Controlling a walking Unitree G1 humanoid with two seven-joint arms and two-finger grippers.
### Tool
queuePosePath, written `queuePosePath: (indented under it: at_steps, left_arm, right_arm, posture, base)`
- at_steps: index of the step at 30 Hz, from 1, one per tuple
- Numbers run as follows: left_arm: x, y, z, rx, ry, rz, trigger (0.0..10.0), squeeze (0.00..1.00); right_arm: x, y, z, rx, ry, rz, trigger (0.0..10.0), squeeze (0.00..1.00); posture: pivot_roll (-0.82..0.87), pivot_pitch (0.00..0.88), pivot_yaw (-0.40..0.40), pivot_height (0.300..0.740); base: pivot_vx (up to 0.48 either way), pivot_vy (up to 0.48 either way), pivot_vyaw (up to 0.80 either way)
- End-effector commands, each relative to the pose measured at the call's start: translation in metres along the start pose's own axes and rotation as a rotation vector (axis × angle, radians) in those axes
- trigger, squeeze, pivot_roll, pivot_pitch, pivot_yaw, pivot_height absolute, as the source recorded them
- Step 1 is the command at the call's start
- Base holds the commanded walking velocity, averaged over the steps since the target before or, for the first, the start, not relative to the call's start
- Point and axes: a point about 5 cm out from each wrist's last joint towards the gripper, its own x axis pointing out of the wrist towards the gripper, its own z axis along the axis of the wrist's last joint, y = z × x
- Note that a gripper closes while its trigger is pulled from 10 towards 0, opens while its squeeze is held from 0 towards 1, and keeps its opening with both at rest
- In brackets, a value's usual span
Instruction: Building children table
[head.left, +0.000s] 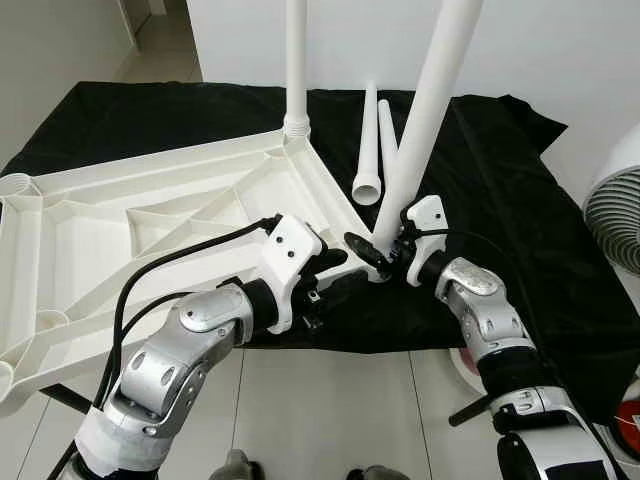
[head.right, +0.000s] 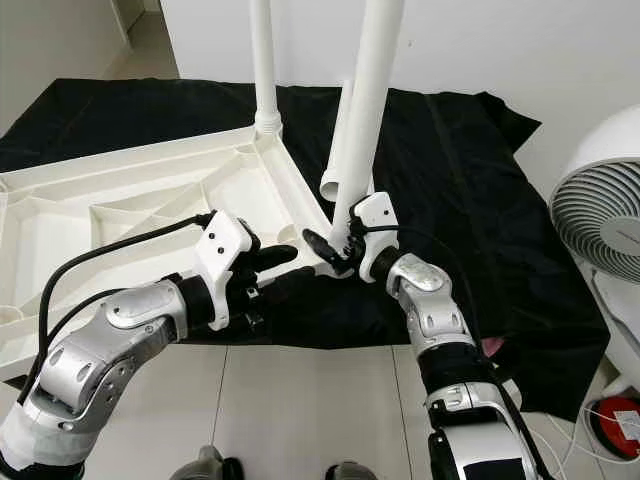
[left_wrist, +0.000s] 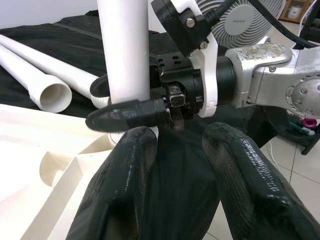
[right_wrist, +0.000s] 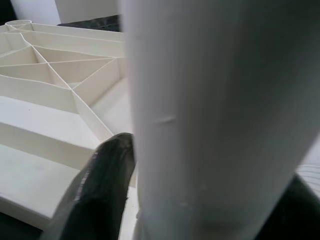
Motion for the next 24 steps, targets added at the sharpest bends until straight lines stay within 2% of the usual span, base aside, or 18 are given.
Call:
queuePosePath:
  at_steps: [1,7,8,9,10,13,16,18,24]
  left_arm:
    - [0.0,-0.005,0.004,0.017,-0.004,-0.046,10.0,0.0]
    - [0.0,-0.005,0.004,0.016,-0.007,-0.048,10.0,0.0]
    - [0.0,-0.006,0.004,0.015,-0.008,-0.049,10.0,0.0]
    - [0.0,-0.006,0.004,0.015,-0.008,-0.049,10.0,0.0]
    - [0.001,-0.006,0.004,0.015,-0.008,-0.05,10.0,0.0]
    - [0.001,-0.006,0.004,0.014,-0.008,-0.051,10.0,0.0]
    - [0.0,-0.007,0.002,0.011,-0.004,-0.053,10.0,0.0]
    - [0.0,-0.007,0.001,0.011,-0.002,-0.053,10.0,0.0]
    - [0.0,-0.008,0.0,0.005,0.004,-0.054,10.0,0.0]
  right_arm:
    - [0.0,0.003,-0.006,0.011,0.01,0.036,0.0,0.0]
    - [-0.003,0.001,-0.011,0.022,0.017,0.027,0.0,0.0]
    - [-0.003,0.0,-0.012,0.025,0.019,0.007,8.9,0.0]
    - [-0.003,0.0,-0.012,0.025,0.019,0.007,8.9,0.0]
    - [-0.004,0.0,-0.012,0.03,0.021,-0.012,10.0,0.0]
    - [-0.004,0.0,-0.012,0.035,0.014,-0.037,10.0,0.0]
    - [-0.004,-0.001,-0.01,0.034,0.015,-0.139,10.0,0.0]
    - [-0.004,-0.001,-0.01,0.038,0.013,-0.158,10.0,0.0]
    - [-0.003,0.009,-0.006,0.046,0.015,-0.259,10.0,0.0]
  posture:
    - [-0.03,0.059,0.028,0.74]
    - [-0.03,0.06,0.026,0.74]
    - [-0.03,0.06,0.026,0.74]
    - [-0.03,0.06,0.026,0.74]
    - [-0.03,0.06,0.026,0.74]
    - [-0.04,0.066,0.023,0.74]
    - [-0.04,0.073,0.026,0.74]
    - [-0.04,0.073,0.026,0.74]
    - [-0.05,0.087,0.029,0.74]
  base:
    - [0.0,0.0,0.0]
    - [0.0,0.0,0.0]
    - [0.0,0.0,0.0]
    - [0.0,0.0,0.0]
    - [0.0,0.0,0.0]
    - [0.0,0.0,0.0]
    - [0.0,0.0,0.0]
    - [0.0,0.0,0.0]
    - [0.0,0.0,0.0]
